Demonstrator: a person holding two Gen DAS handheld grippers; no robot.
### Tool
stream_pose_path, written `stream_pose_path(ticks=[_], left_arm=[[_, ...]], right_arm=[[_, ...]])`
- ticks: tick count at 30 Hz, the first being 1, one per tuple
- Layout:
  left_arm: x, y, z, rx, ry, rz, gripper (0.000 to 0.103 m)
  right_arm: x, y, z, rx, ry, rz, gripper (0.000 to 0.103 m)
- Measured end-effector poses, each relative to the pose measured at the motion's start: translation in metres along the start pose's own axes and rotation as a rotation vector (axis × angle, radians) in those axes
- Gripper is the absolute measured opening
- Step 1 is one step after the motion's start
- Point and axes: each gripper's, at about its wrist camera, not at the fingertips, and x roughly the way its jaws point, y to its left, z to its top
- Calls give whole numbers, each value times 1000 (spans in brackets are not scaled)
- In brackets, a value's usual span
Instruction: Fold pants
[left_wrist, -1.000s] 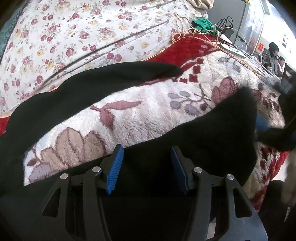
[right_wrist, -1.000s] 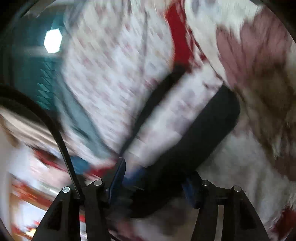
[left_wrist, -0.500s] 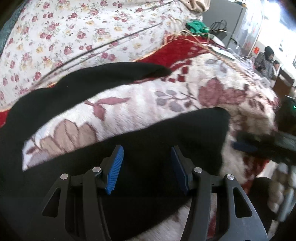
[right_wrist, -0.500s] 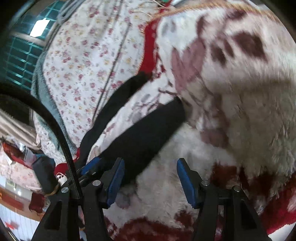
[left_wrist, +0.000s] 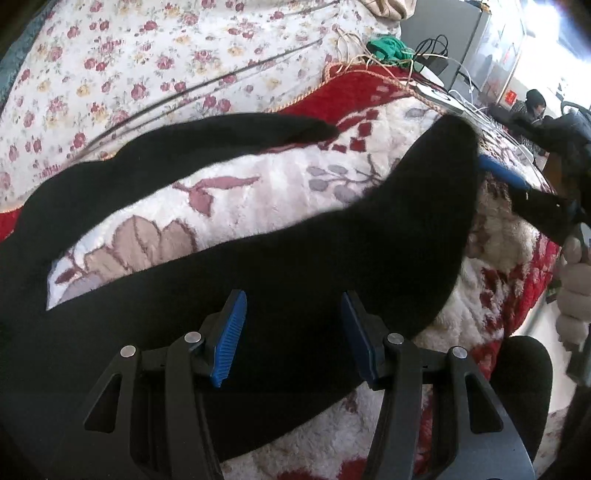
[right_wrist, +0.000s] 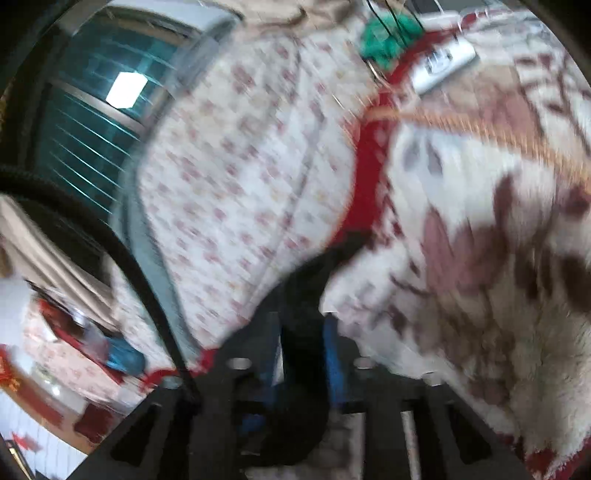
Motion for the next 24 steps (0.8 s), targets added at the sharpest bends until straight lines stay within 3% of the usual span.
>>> stream_pose_path(ticks=[2, 6, 7, 10, 14, 17, 18, 20, 21, 24], left_arm=[[1, -1, -2, 9, -3, 9, 53], [2, -2, -4, 22, -19, 18, 53], [2, -3, -4, 27, -19, 23, 53], [1, -5, -3, 30, -20, 27, 53], [-3, -4, -3, -8, -14, -31, 53], [-6, -4, -4, -21, -5, -49, 53], [-8, -5, -4, -20, 1, -50, 53], [-12, -6, -4, -11, 0, -58, 53], [-16, -8, -4, 0, -12, -60, 53], [-11, -14, -5, 29, -7, -49, 53]], right_arm=[[4, -9, -4, 23, 66, -16, 64], [2, -33, -21, 11, 144, -277, 63], [-1, -37, -24, 3, 157, -292, 61], [-7, -39, -34, 2, 199, -269, 59], [17, -48, -44, 15, 283, -292, 59], [40, -48, -36, 7, 214, -300, 57], [43, -47, -32, 11, 204, -267, 39], [40, -44, -28, 57, 187, -158, 17], [29, -36, -25, 58, 142, -106, 17], [1, -14, -18, 20, 64, -71, 17]])
